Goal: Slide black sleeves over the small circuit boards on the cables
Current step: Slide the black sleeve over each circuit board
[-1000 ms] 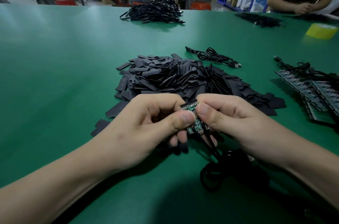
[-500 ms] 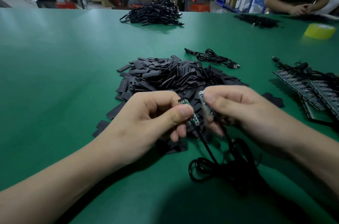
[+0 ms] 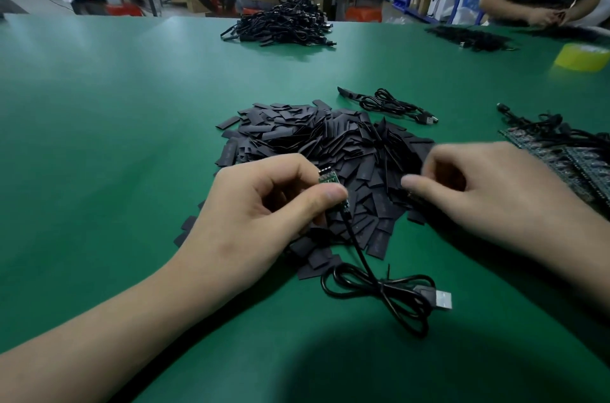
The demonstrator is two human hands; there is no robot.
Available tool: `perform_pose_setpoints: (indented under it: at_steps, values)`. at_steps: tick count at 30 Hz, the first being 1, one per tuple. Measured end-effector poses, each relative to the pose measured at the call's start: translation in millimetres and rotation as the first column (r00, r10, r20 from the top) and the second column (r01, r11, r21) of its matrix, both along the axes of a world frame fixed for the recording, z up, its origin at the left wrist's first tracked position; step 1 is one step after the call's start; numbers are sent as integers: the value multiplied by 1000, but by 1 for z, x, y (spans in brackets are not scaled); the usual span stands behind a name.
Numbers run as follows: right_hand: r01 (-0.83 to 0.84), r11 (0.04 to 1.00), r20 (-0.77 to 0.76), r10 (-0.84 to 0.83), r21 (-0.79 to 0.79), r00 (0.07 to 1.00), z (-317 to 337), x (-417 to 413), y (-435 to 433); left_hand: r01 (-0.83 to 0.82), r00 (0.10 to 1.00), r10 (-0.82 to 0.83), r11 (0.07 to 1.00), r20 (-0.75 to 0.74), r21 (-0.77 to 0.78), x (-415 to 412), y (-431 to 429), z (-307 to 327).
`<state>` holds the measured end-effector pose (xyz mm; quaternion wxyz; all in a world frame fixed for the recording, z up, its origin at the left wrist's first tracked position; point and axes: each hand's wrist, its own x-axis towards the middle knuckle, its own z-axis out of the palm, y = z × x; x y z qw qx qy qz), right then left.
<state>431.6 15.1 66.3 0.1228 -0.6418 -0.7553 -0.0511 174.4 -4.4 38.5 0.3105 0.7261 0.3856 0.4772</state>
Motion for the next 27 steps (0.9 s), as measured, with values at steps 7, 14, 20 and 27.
perform_pose_setpoints:
  at_steps: [7, 14, 20, 27]
  values:
    - [-510, 858, -704, 327, -58, 631, -16, -56, -33, -98, 994, 96, 994, 41, 50, 1, -1, 3]
    - [-472, 881, -890, 202, -17, 408, -21, -46, -22, -136, 847, 232, 965, -478, 226, -12, 3, 8]
    - [-314, 949, -694, 242, 25, 678, -25, -38, -20, -113, 588, 259, 964, -767, 239, -12, 0, 20]
    - [-313, 950, -617, 244, -4, 748, -24, -43, -26, -77, 590, 236, 968, -772, 237, -15, 0, 23]
